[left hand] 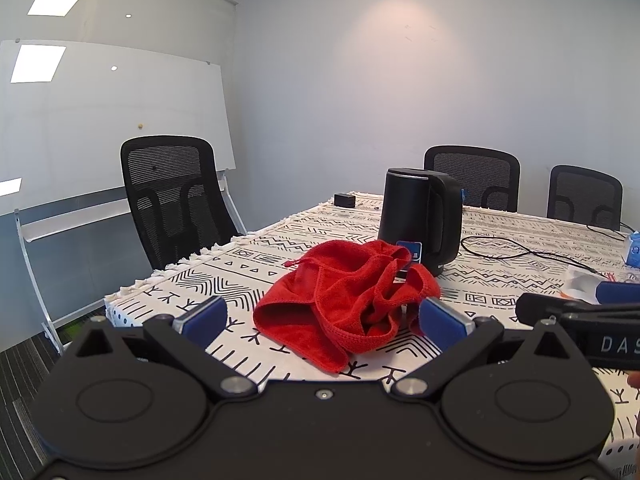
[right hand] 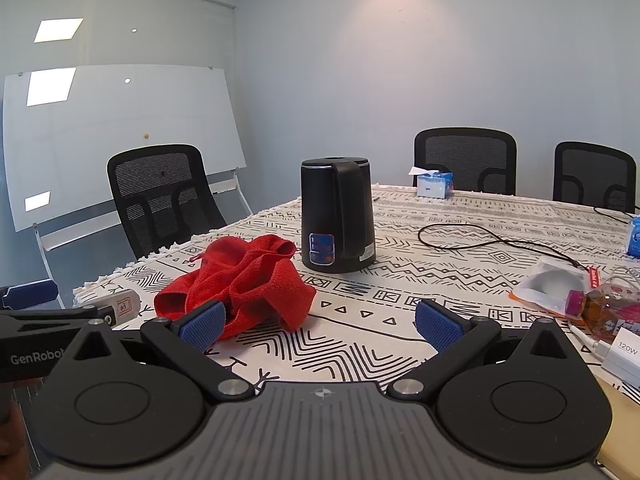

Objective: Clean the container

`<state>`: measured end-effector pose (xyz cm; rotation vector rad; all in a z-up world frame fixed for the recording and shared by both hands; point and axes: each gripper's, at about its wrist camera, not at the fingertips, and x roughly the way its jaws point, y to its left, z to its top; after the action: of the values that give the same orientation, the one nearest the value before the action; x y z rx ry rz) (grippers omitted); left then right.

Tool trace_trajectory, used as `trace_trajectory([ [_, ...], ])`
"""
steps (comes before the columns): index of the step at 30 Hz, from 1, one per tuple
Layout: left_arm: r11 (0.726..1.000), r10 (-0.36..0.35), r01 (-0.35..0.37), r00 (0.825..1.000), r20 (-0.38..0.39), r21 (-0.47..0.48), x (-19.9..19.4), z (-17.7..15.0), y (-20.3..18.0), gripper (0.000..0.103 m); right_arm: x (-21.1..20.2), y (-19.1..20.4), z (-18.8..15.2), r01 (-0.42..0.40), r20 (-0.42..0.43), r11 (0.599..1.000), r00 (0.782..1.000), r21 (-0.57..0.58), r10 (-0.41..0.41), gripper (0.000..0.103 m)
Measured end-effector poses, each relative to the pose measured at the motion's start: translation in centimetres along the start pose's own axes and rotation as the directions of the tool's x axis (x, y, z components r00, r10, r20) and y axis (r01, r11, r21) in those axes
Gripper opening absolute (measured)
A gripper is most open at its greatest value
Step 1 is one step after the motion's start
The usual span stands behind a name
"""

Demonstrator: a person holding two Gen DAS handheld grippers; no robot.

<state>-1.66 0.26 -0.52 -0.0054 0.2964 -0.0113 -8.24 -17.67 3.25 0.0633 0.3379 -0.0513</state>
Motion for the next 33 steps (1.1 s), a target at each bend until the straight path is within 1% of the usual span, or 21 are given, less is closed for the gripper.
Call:
trace_trajectory([
  [25,1.000,-0.004,0.005,1.000,-0.010,0.013,0.2,-0.1,0.0,0.103,0.0,0.0,-0.3,-0.004,-0.002,1.000,1.000,-0.003,0.004,0.103],
  [29,1.000,-0.003,0.003,1.000,-0.023,0.028,1.0,0.1,0.1,0.103,0.5,-0.3,0.0,-0.011,-0.011,1.000,1.000,-0.010,0.011,0.103],
  [33,0.999,-0.006,0.009,0.999,-0.047,0.049,2.8,0.6,0.6,0.103,1.9,-0.9,0.8,-0.022,-0.013,1.000,1.000,-0.001,0.022,0.103],
])
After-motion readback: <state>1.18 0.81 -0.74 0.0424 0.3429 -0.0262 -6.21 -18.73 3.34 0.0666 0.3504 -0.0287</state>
